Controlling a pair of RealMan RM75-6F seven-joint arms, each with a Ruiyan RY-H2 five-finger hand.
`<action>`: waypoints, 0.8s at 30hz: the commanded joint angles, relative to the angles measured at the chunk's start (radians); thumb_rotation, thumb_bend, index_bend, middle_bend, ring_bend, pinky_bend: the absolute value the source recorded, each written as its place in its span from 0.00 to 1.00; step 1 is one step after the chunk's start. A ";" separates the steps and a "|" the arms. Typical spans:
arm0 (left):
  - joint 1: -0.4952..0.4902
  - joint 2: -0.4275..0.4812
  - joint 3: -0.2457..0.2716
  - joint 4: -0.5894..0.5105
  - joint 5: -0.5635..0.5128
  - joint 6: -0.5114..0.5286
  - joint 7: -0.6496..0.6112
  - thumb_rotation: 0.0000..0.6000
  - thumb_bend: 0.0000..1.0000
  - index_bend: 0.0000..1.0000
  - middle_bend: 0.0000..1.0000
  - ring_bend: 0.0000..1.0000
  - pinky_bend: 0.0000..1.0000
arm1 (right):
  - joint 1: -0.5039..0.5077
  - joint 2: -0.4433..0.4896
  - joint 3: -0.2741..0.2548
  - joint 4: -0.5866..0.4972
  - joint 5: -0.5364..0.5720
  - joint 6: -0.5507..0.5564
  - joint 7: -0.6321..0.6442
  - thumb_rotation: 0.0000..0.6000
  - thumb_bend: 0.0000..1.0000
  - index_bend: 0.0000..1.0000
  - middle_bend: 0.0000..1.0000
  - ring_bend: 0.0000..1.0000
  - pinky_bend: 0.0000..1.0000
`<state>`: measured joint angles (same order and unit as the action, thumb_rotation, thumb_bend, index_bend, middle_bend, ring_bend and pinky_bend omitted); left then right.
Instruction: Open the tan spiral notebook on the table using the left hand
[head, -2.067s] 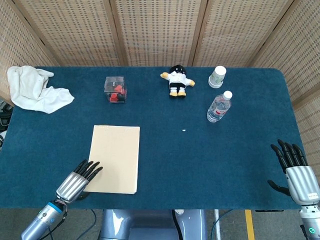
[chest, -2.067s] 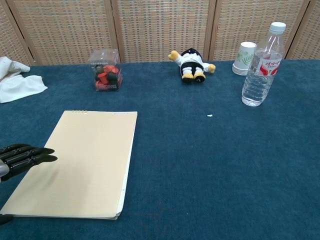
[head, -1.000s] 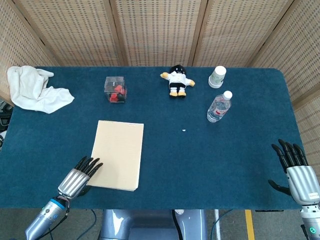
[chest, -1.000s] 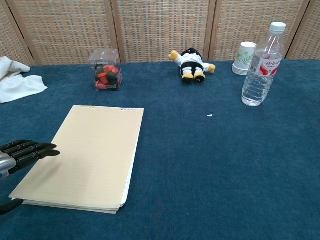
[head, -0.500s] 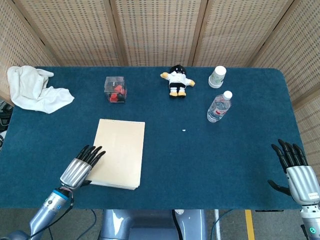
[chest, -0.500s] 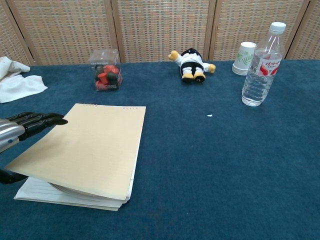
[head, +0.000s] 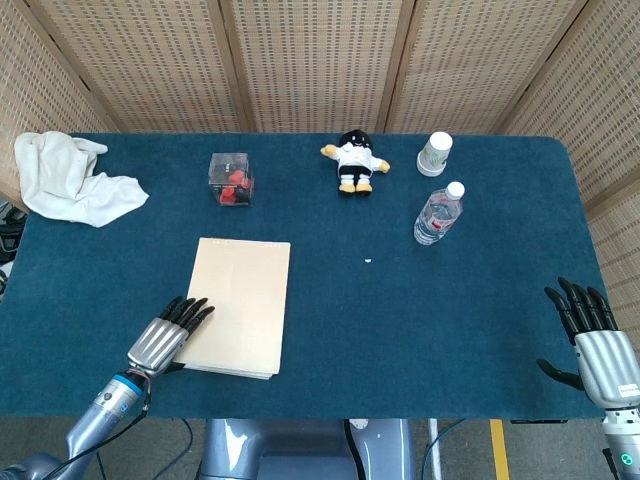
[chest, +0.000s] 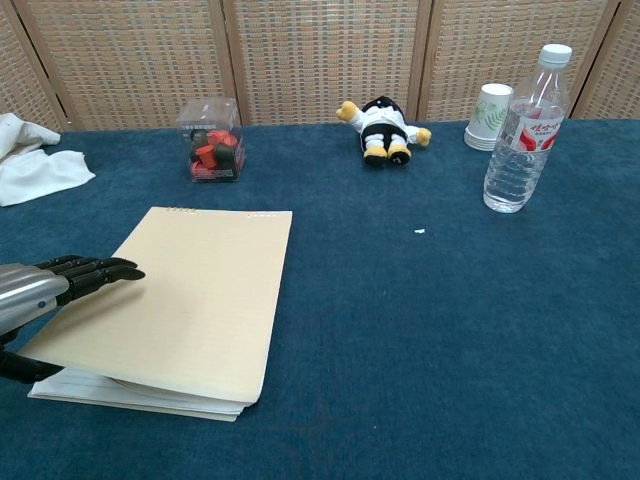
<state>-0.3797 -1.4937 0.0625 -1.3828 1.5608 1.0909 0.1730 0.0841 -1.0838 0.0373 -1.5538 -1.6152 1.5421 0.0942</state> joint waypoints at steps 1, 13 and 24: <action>0.005 0.010 0.015 0.000 0.010 0.005 -0.002 1.00 0.41 0.00 0.00 0.00 0.00 | 0.000 0.001 0.001 -0.001 0.001 0.000 0.001 1.00 0.00 0.00 0.00 0.00 0.00; 0.006 0.017 0.024 0.010 0.006 0.009 0.002 1.00 0.41 0.00 0.00 0.00 0.00 | -0.002 0.003 0.000 -0.001 0.001 0.003 0.005 1.00 0.00 0.00 0.00 0.00 0.00; 0.001 0.005 0.016 0.023 -0.011 0.005 0.012 1.00 0.42 0.00 0.00 0.00 0.00 | -0.001 0.001 0.000 0.001 0.001 0.000 0.003 1.00 0.00 0.00 0.00 0.00 0.00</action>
<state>-0.3791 -1.4876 0.0805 -1.3611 1.5493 1.0925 0.1849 0.0830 -1.0823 0.0369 -1.5531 -1.6146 1.5424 0.0975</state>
